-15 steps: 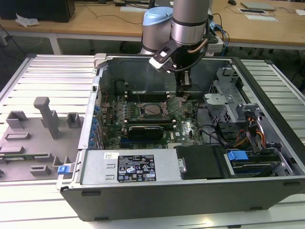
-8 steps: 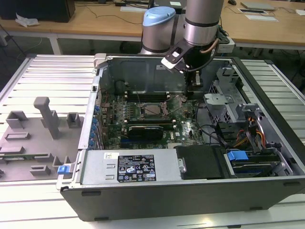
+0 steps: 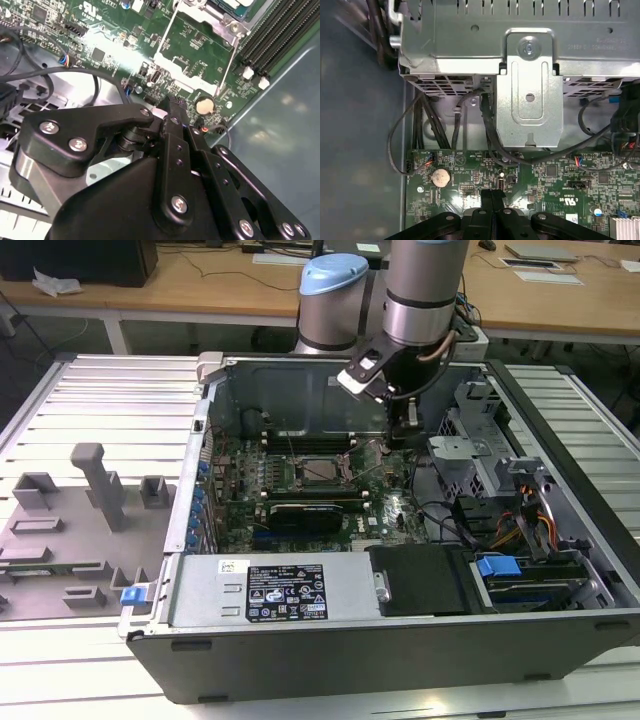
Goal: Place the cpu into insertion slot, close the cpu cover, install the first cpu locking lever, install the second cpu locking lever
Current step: 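Close the cpu cover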
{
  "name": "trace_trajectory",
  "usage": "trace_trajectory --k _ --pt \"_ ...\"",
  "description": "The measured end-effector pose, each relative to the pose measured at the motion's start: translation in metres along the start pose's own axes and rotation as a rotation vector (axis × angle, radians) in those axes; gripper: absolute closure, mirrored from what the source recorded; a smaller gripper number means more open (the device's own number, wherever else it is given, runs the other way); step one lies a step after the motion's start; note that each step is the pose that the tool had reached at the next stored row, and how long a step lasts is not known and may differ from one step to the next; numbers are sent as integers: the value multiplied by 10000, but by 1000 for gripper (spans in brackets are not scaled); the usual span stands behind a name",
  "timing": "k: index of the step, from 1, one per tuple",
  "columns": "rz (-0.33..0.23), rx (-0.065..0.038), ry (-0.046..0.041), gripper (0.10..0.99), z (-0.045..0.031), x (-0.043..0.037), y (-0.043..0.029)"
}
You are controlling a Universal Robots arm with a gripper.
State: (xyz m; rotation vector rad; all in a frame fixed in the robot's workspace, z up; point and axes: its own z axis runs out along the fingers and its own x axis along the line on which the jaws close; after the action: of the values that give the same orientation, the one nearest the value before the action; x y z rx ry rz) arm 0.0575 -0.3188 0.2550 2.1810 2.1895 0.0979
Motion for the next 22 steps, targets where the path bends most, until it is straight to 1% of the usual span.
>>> trace_trajectory --k 2,3,4,5,9,10,11,12,14,16,17,18,19,20,22 --pt "0 0 -1 980 59 0 -5" --pt "0 0 -2 980 77 -1 -6" --pt "0 0 -1 980 122 -1 -10" --pt "0 0 -1 980 140 -1 -11" --pt "1 1 -2 980 145 -1 -12" --pt "2 22 -2 980 145 -2 -12" --pt "2 99 1 980 146 -1 -12" --pt "2 208 0 980 147 -1 -10" --pt "7 525 0 980 149 -1 -7" --pt "8 878 1 980 151 -1 0" --pt "10 1098 3 980 152 -1 4" --pt "16 1422 3 980 154 -2 8" --pt "16 1629 3 980 155 -2 12" --pt "17 1765 5 980 156 -1 12" --pt "18 1809 4 980 155 -1 12"
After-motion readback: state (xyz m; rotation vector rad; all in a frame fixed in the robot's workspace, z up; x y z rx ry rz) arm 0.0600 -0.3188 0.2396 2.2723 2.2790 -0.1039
